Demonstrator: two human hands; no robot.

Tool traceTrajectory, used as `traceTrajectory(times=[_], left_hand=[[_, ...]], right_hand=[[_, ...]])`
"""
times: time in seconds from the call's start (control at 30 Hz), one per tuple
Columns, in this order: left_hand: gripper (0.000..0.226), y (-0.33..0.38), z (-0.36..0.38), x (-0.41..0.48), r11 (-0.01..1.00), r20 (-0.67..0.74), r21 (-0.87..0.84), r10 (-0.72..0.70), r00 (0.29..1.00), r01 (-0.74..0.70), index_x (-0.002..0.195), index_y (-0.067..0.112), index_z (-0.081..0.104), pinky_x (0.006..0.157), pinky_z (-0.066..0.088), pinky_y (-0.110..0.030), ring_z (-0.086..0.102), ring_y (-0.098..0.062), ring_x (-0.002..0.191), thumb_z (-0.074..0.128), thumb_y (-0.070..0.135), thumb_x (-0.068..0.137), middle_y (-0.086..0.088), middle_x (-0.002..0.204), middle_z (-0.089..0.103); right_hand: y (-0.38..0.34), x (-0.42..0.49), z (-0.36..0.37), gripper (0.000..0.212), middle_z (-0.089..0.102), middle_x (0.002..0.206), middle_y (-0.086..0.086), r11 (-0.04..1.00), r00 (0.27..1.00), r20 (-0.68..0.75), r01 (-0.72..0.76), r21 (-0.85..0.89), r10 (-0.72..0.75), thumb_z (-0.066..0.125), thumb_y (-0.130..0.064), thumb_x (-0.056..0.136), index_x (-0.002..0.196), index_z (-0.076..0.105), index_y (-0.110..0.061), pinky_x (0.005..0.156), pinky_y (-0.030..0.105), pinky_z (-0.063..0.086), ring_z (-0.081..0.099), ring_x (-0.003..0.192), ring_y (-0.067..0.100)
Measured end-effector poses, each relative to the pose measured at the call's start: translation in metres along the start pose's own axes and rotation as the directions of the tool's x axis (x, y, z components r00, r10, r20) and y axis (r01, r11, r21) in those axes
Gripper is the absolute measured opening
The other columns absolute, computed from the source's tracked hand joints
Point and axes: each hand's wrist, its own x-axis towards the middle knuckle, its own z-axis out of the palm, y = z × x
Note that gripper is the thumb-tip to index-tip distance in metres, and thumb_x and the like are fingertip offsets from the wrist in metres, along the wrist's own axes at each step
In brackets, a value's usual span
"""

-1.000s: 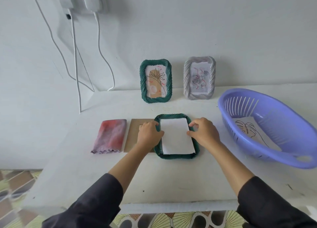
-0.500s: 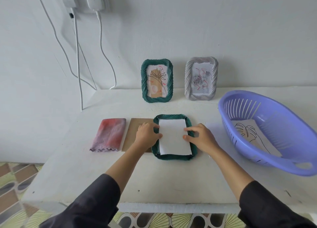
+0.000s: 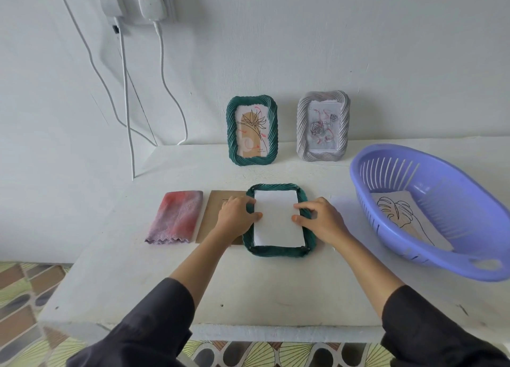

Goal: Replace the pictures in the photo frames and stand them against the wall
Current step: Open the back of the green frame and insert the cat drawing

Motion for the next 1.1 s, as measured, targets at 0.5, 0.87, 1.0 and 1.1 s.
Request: traceTrajectory(times=[0.5, 0.87, 1.0, 1.1], left_hand=[[0.039, -0.001, -0.011, -0.002, 0.999, -0.155, -0.036, -0.046, 0.987, 0.041, 0.127, 0.017, 0.054, 0.102, 0.035, -0.039, 0.036, -0.030, 0.126, 0.055, 0.026, 0.089, -0.013, 0.132, 0.046], [0.063, -0.011, -0.021, 0.005, 0.911, -0.056, 0.178, -0.368, 0.928, 0.372, 0.142, 0.006, 0.017, 0.106, 0.032, -0.040, 0.024, -0.036, 0.135, 0.049, 0.029, 0.093, -0.023, 0.145, 0.024], [0.062, -0.010, -0.025, 0.008, 0.921, -0.079, 0.064, -0.380, 0.922, 0.385, 0.144, 0.022, 0.017, 0.101, 0.035, -0.044, 0.030, -0.039, 0.128, 0.051, 0.019, 0.092, -0.023, 0.140, 0.029], [0.070, -0.016, -0.028, 0.011, 0.924, -0.096, -0.050, -0.383, 0.919, 0.380, 0.144, 0.032, 0.020, 0.100, 0.034, -0.043, 0.033, -0.037, 0.127, 0.060, 0.021, 0.087, -0.020, 0.138, 0.037]], right_hand=[[0.003, 0.002, -0.001, 0.033, 0.049, 0.099, 0.000, 1.000, 1.000, 0.017, 0.005, 0.017, -0.005, 0.066, -0.039, 0.081, 0.114, 0.064, -0.032, 0.085, 0.031, 0.038, 0.050, 0.091, 0.016], [0.001, 0.000, -0.003, 0.034, 0.048, 0.099, 0.000, 1.000, 1.000, 0.024, 0.012, 0.018, -0.013, 0.067, -0.037, 0.081, 0.114, 0.064, -0.030, 0.083, 0.030, 0.038, 0.050, 0.093, 0.017], [0.000, 0.000, -0.003, 0.034, 0.048, 0.100, 0.000, 1.000, 1.000, 0.026, 0.005, 0.030, -0.006, 0.067, -0.037, 0.081, 0.114, 0.064, -0.030, 0.085, 0.032, 0.039, 0.051, 0.094, 0.017], [0.000, -0.001, -0.003, 0.034, 0.049, 0.100, 0.000, 0.999, 1.000, 0.025, 0.002, 0.033, -0.003, 0.067, -0.038, 0.081, 0.113, 0.064, -0.031, 0.085, 0.031, 0.039, 0.051, 0.094, 0.017]])
